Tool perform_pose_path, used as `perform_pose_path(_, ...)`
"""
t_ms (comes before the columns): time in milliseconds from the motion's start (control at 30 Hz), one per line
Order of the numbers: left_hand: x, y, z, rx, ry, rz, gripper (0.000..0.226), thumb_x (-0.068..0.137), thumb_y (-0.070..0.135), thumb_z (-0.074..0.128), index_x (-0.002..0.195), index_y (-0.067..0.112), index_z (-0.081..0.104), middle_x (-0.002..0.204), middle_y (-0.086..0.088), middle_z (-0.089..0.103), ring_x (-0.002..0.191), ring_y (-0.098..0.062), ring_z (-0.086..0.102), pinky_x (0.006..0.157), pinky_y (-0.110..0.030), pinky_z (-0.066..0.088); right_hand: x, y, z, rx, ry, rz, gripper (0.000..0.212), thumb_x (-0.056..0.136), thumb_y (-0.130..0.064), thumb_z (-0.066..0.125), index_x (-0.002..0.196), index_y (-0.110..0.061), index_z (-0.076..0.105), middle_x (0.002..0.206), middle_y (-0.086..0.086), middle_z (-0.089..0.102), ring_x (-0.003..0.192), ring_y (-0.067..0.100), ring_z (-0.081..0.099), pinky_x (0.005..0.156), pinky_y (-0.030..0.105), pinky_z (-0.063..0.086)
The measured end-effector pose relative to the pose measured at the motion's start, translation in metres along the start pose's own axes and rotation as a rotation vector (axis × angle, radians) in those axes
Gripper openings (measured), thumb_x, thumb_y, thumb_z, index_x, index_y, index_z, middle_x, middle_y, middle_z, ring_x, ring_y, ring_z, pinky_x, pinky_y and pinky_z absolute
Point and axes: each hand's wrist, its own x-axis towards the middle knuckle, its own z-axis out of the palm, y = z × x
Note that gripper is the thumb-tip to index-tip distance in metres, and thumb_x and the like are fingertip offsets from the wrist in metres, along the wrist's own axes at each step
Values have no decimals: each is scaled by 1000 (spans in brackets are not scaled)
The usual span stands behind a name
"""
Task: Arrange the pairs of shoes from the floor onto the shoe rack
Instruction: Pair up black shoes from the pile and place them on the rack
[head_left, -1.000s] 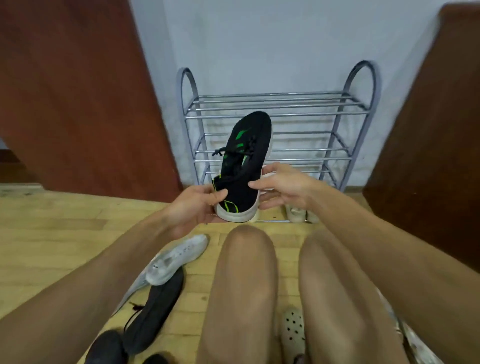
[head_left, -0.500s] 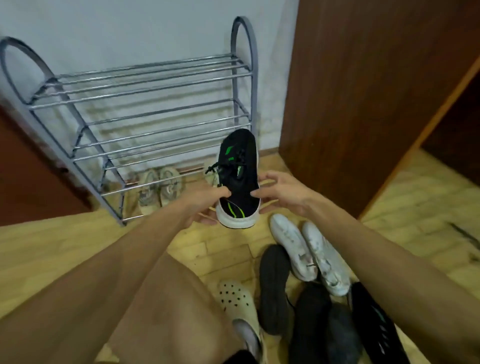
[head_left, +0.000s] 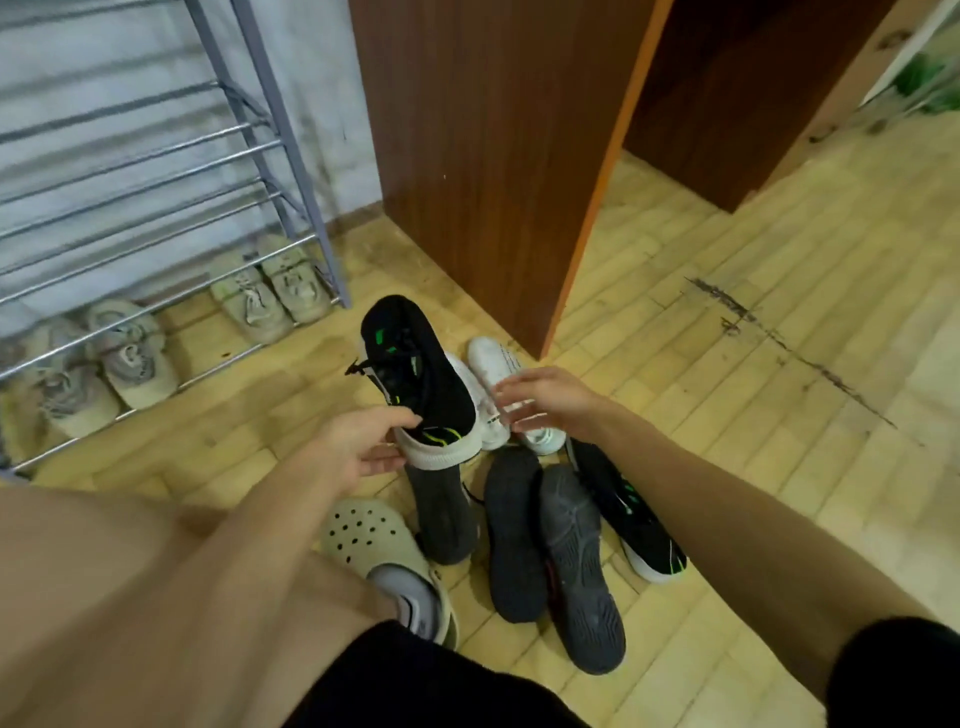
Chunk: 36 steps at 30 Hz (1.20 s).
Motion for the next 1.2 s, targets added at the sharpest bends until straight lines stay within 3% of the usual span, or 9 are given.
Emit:
perform_pose_path(167, 6, -26, 22, 255, -112, 19, 36, 77, 7, 76, 110, 2, 63, 106, -14, 67, 92, -26, 64, 67, -29, 54, -3, 93, -33, -266, 275, 188, 13, 88, -9, 58, 99, -5, 63, 88, 11, 61, 75, 23, 60, 73, 37, 56)
perform_pose_path(300, 4, -47, 42, 475, -199, -11, 39, 74, 9, 78, 110, 3, 64, 107, -16, 69, 90, -25, 67, 59, -23, 50, -17, 162, -43, -659, 361, 353, 47, 88, -18, 58, 129, 3, 45, 138, 22, 38, 125, 37, 43, 99, 44, 43)
perform_pose_path(400, 3, -49, 49, 572, -216, -3, 41, 71, 13, 81, 107, -2, 69, 101, -17, 73, 91, -25, 69, 54, -20, 50, -30, 206, -53, -727, 593, 382, 69, 87, -23, 60, 142, 2, 27, 146, 22, 26, 135, 39, 29, 108, 48, 36)
perform_pose_path(500, 2, -50, 53, 630, -211, 13, 44, 71, 15, 81, 107, -6, 68, 104, -21, 72, 98, -29, 69, 54, -20, 51, -37, 243, -56, -646, 566, 470, 78, 92, -31, 54, 148, 4, 13, 149, 22, 26, 137, 40, 28, 110, 48, 33)
perform_pose_path(633, 6, -45, 53, 627, -218, 20, 32, 76, 9, 77, 103, -6, 70, 101, -22, 72, 89, -27, 68, 63, -24, 54, -34, 253, -58, -523, 622, 445, 59, 94, -30, 51, 138, 3, 29, 137, 21, 39, 126, 40, 40, 102, 47, 39)
perform_pose_path(833, 10, -37, 48, 576, -184, 12, 28, 79, 2, 73, 106, 1, 68, 91, -14, 72, 79, -22, 69, 47, -20, 54, -19, 251, -53, -374, 486, 573, 76, 83, -47, 67, 137, -4, 37, 134, 19, 44, 125, 36, 46, 102, 43, 45)
perform_pose_path(900, 13, -36, 50, 566, -167, 10, 31, 77, 2, 75, 107, -1, 67, 96, -17, 72, 82, -25, 70, 56, -25, 56, -20, 247, -57, -244, 486, 650, 79, 76, -41, 76, 136, -4, 39, 133, 19, 47, 119, 38, 53, 95, 47, 51)
perform_pose_path(1000, 13, -31, 59, 542, -159, 4, 34, 74, 3, 78, 105, -2, 67, 98, -18, 72, 88, -29, 70, 70, -33, 58, -24, 231, -70, -186, 364, 697, 59, 86, -13, 69, 135, 2, 41, 135, 24, 49, 116, 44, 56, 75, 48, 56)
perform_pose_path(1200, 2, -17, 80, 497, -150, 49, 25, 75, 4, 77, 97, 1, 65, 90, -15, 69, 82, -25, 67, 61, -29, 55, -31, 199, -93, -308, 281, 675, 26, 84, 5, 65, 109, 6, 56, 125, 24, 57, 107, 43, 63, 67, 51, 60)
